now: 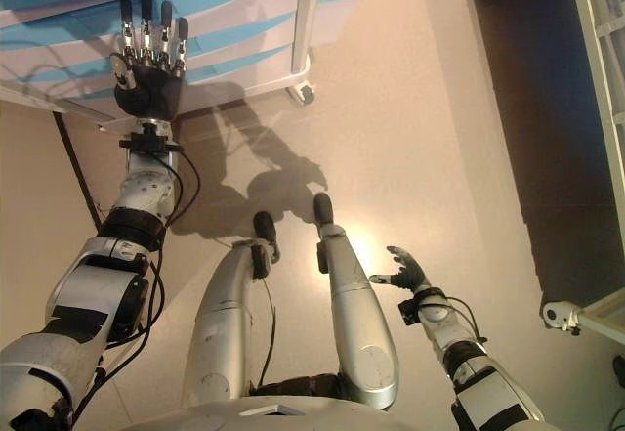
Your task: Open the drawer and pick up the medicine
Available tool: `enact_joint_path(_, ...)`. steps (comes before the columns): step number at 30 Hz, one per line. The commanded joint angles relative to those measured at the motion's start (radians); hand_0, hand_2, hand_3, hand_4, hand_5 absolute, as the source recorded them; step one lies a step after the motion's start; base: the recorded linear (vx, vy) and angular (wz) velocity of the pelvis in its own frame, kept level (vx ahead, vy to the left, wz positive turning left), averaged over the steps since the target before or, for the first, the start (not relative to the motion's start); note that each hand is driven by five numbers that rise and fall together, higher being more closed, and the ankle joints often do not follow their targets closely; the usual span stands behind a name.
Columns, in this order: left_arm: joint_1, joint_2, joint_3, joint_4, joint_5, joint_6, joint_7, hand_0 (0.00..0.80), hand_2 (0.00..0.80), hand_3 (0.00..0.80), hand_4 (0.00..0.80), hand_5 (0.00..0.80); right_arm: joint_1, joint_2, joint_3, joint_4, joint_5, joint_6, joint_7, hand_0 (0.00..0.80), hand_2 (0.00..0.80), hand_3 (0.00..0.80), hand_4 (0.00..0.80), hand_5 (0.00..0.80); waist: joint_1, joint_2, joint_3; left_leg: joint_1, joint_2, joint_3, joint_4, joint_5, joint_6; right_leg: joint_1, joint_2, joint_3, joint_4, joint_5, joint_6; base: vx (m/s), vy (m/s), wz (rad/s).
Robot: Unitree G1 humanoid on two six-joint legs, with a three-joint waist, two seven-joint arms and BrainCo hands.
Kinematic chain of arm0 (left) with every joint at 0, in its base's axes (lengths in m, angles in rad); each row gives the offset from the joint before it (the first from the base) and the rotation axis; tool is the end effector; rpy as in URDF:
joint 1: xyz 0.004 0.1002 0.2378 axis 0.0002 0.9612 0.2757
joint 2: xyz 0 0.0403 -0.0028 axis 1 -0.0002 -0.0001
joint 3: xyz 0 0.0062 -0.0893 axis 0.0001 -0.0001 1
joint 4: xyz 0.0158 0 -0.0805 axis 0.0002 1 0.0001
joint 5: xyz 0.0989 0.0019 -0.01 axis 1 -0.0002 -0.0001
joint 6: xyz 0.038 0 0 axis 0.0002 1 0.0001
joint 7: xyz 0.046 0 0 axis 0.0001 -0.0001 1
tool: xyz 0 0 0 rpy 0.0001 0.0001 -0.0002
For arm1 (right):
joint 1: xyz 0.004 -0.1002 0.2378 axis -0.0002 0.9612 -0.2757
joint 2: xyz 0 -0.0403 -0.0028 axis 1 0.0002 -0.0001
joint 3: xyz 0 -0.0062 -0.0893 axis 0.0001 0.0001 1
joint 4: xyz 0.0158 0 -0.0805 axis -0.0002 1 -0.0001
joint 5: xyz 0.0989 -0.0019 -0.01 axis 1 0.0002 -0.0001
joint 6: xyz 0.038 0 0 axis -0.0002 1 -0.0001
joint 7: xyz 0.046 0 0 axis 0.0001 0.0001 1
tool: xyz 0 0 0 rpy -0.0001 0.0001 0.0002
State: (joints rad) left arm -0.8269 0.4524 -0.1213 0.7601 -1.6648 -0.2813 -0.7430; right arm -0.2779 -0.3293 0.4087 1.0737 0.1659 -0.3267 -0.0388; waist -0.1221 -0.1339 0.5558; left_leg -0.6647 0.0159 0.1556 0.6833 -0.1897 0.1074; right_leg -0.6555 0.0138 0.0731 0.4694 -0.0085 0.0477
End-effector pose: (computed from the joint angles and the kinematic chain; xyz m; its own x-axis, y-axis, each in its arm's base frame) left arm 0.3279 0.2201 0.1601 0.6604 -0.0603 0.7485 0.6820 0.4651 -0.5643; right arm 0.1927 -0.2047 -0.0454 0.8636 0.0321 -0.5031 -0.2241 0.9184 -0.3260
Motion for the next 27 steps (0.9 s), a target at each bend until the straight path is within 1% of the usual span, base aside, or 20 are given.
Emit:
enact_joint_path(1, -0.089, 0.072, 0.019, -0.014, -0.006, 0.002, -0.005, 0.000, 0.000, 0.000, 0.000, 0.000, 0.065, -0.024, 0.040, -0.024, 0.023, -0.025, -0.014, 0.000, 0.000, 0.000, 0.000, 0.000, 0.017, -0.016, -0.036, 0.071, -0.071, -0.019, -0.119, -0.039, -0.014, 0.047, 0.037, -0.061, -0.021, 0.003, -0.022, 0.000, 0.000, 0.00)
enact_joint_path(3, -0.092, 0.079, 0.013, 0.008, 0.009, 0.023, 0.018, 0.000, 0.000, 0.000, 0.000, 0.000, 0.067, -0.024, 0.042, -0.031, 0.027, -0.024, -0.016, 0.000, 0.000, 0.000, 0.000, 0.000, 0.016, -0.017, -0.036, 0.072, -0.071, -0.019, -0.120, -0.039, -0.012, 0.049, 0.037, -0.062, -0.023, 0.004, -0.022, 0.000, 0.000, 0.00)
enact_joint_path(6, -0.082, 0.084, 0.001, 0.051, 0.083, 0.067, 0.074, 0.000, 0.000, 0.000, 0.000, 0.000, 0.062, -0.021, 0.038, -0.043, 0.028, -0.014, -0.021, 0.000, 0.000, 0.000, 0.000, 0.000, 0.016, -0.015, -0.036, 0.075, -0.071, -0.020, -0.124, -0.038, -0.012, 0.051, 0.036, -0.062, -0.025, 0.003, -0.022, 0.000, 0.000, 0.00)
enact_joint_path(10, -0.054, 0.085, -0.016, 0.105, 0.157, 0.117, 0.101, 0.000, 0.000, 0.000, 0.000, 0.000, 0.054, -0.025, 0.035, -0.062, 0.027, 0.001, -0.030, 0.000, 0.000, 0.000, 0.000, 0.000, 0.016, -0.007, -0.036, 0.072, -0.073, -0.018, -0.135, -0.031, -0.013, 0.046, 0.036, -0.062, -0.031, 0.004, -0.022, 0.000, 0.000, 0.00)
enact_joint_path(14, -0.018, 0.079, -0.019, 0.141, 0.197, 0.158, 0.092, 0.000, 0.000, 0.000, 0.000, 0.000, 0.043, -0.027, 0.024, -0.060, 0.024, 0.007, -0.031, 0.000, 0.000, 0.000, 0.000, 0.000, 0.019, 0.000, -0.036, 0.076, -0.073, -0.017, -0.146, -0.024, -0.014, 0.049, 0.035, -0.062, -0.035, 0.001, -0.022, 0.000, 0.000, 0.00)
enact_joint_path(20, 0.001, 0.073, -0.018, 0.151, 0.199, 0.189, 0.060, 0.000, 0.000, 0.000, 0.000, 0.000, 0.045, -0.035, 0.021, -0.067, 0.019, 0.017, -0.031, 0.000, 0.000, 0.000, 0.000, 0.000, 0.018, 0.001, -0.036, 0.075, -0.071, -0.017, -0.153, -0.020, -0.017, 0.046, 0.034, -0.064, -0.037, -0.001, -0.023, 0.000, 0.000, 0.00)
enact_joint_path(24, 0.001, 0.073, -0.020, 0.151, 0.164, 0.189, 0.048, 0.000, 0.000, 0.000, 0.000, 0.000, 0.044, -0.037, 0.018, -0.064, 0.012, 0.019, -0.031, 0.000, 0.000, 0.000, 0.000, 0.000, 0.018, 0.005, -0.036, 0.073, -0.072, -0.018, -0.154, -0.019, -0.018, 0.041, 0.036, -0.065, -0.030, -0.005, -0.024, 0.000, 0.000, 0.00)
enact_joint_path(27, 0.001, 0.070, -0.008, 0.149, 0.119, 0.192, 0.049, 0.000, 0.000, 0.000, 0.000, 0.000, 0.042, -0.035, 0.018, -0.058, 0.014, 0.018, -0.032, 0.000, 0.000, 0.000, 0.000, 0.000, 0.018, 0.005, -0.036, 0.075, -0.073, -0.020, -0.152, -0.020, -0.018, 0.041, 0.036, -0.066, -0.026, -0.008, -0.026, 0.000, 0.000, 0.00)
